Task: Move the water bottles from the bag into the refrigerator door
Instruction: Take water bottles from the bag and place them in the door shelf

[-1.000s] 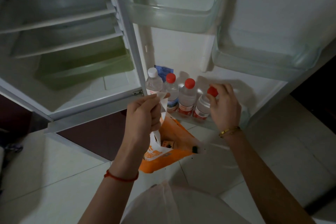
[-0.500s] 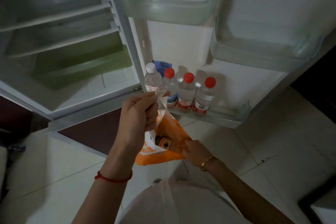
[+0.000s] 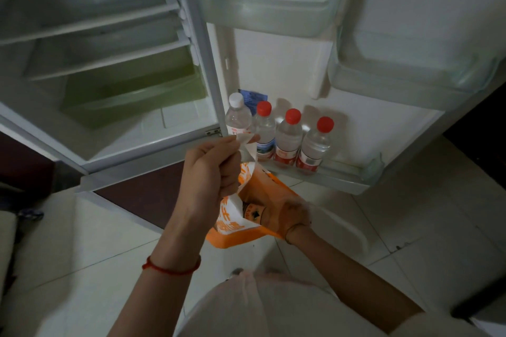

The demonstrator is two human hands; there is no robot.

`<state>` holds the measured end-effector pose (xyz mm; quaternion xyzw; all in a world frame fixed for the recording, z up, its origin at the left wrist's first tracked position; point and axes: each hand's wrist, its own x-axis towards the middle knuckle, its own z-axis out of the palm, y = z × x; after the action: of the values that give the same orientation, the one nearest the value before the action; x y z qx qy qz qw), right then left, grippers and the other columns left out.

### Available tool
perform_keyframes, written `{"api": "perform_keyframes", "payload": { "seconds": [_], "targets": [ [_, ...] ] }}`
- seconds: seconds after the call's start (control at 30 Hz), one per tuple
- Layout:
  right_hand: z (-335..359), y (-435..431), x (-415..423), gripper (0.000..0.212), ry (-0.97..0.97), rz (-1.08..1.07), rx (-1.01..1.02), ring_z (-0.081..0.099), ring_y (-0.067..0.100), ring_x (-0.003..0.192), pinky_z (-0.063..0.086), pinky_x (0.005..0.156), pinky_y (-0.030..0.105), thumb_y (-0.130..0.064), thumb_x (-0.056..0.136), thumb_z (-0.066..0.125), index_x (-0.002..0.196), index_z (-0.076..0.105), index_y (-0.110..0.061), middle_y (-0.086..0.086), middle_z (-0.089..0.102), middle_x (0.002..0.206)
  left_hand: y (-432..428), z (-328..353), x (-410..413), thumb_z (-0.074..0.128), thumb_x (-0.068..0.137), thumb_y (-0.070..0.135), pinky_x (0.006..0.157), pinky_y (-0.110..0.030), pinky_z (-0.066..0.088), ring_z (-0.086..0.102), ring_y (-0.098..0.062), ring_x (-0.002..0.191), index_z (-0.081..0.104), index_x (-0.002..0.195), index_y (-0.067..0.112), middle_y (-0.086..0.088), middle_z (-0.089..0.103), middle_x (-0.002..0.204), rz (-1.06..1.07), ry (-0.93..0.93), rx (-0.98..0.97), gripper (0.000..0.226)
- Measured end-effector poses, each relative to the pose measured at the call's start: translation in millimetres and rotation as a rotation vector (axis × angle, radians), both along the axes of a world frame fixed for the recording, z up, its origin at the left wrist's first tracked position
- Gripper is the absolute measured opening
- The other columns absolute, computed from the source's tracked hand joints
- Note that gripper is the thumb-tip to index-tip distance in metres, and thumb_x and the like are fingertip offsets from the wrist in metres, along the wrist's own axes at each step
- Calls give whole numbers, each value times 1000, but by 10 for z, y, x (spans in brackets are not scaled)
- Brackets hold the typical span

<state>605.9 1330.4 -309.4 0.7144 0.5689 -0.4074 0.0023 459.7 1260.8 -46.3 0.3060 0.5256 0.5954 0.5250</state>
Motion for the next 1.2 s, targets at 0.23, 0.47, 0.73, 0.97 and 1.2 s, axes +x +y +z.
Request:
{"api": "perform_keyframes", "payload": {
  "seconds": [0.23,0.47,0.73,0.97,1.2],
  "targets": [
    [395,101,30,32,-13,84,145,59,25,105,44,94,33,-41,95,44,99,60,-14,12,63,109,24,-10,-37,39,100,4,40,-19,14,17,-7,41,58,50,20,3,22,50,49,25,-15,56],
    [919,209,169,35,48,263,268,49,18,72,38,67,27,-8,89,50,60,36,-21,4,46,73,74,-9,-13,37,101,6,39,-19,16,19,-6,42,66,89,3,4,23,52,88,-7,-6,31],
    [1474,210,438,4,57,234,595,57,27,71,49,64,35,-5,72,61,69,59,-7,12,62,71,294,-92,268,40,98,1,37,-17,22,23,-6,37,46,59,17,6,29,46,10,61,-65,43],
    [2089,116,865,11,151,37,736,55,21,73,46,62,28,-8,74,67,71,58,-12,8,59,78,450,-398,535,42,98,2,42,-22,31,31,-7,38,45,70,10,9,34,42,-73,145,-106,29],
    [2519,3,1065,14,166,-35,837,61,25,77,58,68,41,-10,73,71,78,58,-15,6,58,86,659,-720,700,42,97,0,42,-21,33,32,-10,41,39,62,12,2,34,50,-106,198,-180,37]
  ]
}}
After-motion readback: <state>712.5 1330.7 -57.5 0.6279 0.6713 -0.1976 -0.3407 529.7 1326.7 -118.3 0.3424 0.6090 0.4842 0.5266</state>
